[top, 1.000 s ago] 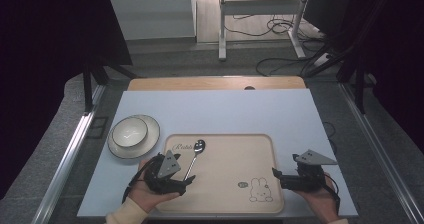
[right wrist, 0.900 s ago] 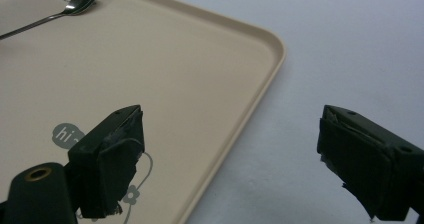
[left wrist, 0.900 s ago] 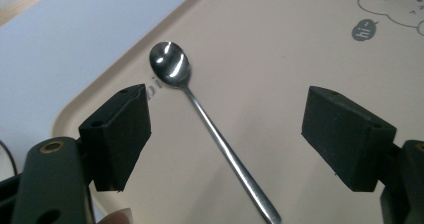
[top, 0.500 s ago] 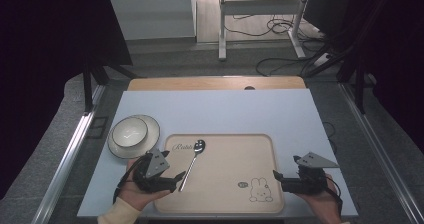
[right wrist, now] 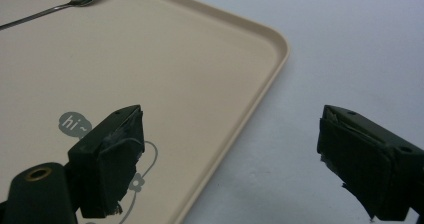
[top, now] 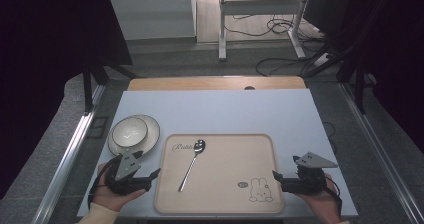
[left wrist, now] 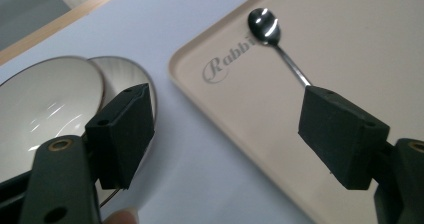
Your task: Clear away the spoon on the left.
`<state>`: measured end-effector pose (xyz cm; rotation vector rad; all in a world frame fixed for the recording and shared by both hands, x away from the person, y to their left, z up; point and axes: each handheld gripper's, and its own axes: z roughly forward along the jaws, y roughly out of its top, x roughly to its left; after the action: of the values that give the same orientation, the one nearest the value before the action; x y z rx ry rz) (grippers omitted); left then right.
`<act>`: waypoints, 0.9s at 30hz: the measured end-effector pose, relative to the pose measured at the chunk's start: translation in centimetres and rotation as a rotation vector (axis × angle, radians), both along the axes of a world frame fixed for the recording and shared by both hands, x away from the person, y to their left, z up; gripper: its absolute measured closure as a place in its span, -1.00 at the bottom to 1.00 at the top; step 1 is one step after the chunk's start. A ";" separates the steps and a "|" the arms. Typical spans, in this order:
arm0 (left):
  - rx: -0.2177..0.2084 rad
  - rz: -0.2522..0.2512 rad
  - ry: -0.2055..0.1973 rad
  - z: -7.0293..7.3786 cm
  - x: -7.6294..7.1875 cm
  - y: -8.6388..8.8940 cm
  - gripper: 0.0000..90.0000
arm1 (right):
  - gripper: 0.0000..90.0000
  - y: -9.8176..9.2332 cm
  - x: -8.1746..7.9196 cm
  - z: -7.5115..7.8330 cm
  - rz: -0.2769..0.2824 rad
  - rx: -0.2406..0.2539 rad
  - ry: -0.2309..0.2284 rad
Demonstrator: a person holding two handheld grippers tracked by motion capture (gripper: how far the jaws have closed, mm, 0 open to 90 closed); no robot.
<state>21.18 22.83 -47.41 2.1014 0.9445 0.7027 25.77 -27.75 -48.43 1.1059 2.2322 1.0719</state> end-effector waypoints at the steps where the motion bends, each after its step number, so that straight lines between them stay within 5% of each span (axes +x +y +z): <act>1: -0.005 0.010 -0.001 -0.1 -0.1 0.4 -0.51 | -0.73 0.0 0.0 0.0 -0.001 0.001 0.000; 27: -0.007 0.022 0.000 -0.4 -0.8 1.0 -0.50 | -0.73 -0.1 0.3 -0.3 -0.007 0.003 0.011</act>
<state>20.41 23.83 -47.76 2.0882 0.9706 0.7098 26.02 -27.82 -48.75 1.1228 2.2341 1.0691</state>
